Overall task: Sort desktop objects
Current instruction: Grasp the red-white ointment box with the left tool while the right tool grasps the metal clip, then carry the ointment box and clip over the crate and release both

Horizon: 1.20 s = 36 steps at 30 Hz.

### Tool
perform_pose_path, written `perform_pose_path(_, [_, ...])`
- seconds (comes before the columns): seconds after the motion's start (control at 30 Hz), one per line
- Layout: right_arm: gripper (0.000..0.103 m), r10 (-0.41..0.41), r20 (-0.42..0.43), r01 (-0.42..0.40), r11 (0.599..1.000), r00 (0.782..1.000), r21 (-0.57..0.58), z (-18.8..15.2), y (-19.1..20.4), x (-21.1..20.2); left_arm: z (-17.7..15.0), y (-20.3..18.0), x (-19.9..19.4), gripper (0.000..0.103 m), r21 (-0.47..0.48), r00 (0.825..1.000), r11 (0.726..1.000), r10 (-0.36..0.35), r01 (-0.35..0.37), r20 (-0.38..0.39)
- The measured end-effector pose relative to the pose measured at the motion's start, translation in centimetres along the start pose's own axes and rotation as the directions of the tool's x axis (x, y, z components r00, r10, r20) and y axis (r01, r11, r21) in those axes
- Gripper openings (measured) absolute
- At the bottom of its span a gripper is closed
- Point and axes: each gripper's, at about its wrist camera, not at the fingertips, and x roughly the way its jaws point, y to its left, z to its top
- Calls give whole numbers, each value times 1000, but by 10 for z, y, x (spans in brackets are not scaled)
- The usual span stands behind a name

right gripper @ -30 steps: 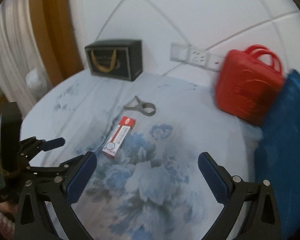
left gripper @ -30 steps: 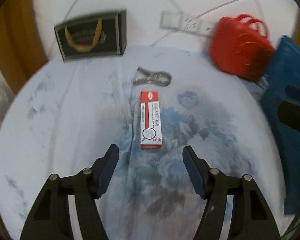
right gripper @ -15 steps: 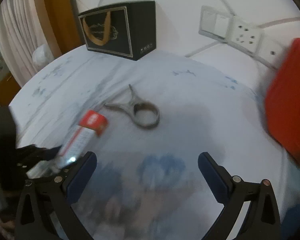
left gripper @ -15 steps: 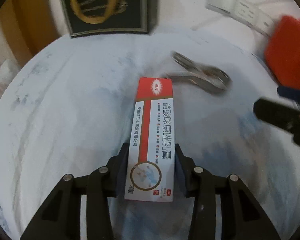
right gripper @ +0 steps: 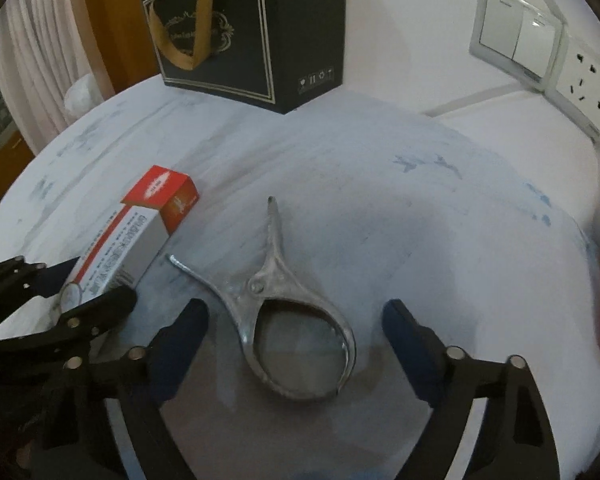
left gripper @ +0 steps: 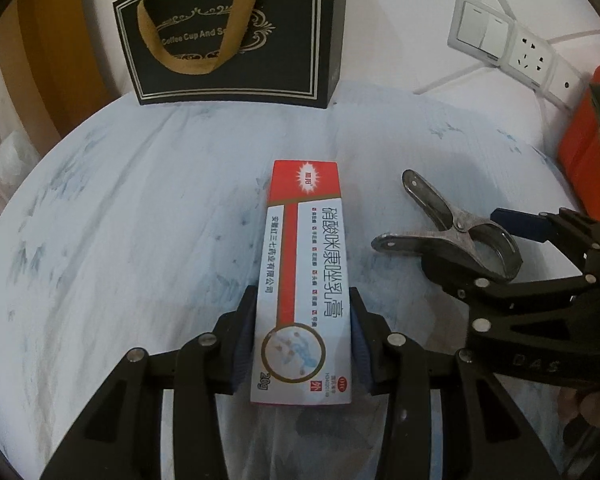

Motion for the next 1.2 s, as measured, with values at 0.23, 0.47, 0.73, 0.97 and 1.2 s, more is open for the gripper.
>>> perform_pose_path(0.23, [45,-14,-22,14,1000,1000,-15,-6,14,-8,-6,-4,-8,41,-2,1000,1000,-3,3,-4])
perform_pose_path(0.47, [45,-20,6,19,999,1000,40,-22,20,-47,-21,-5,-45,41,3,1000,1000,16,-16,20])
perform_pose_path(0.73, [45,-27,112,17,996,993,88,-35,44,-145,-32,-9,-136,41,15,993,1000,1,-3,118])
perform_pose_path(0.97, [45,-116,208,98,991,971,95,-56,80,-245,-48,-6,-232,41,37,974,999,-41,34,222])
perform_pose_path(1.2, [45,-244,304,200,965,921,168,-91,113,-352,-69,-19,-321,41,139,939,985,-145,106,311])
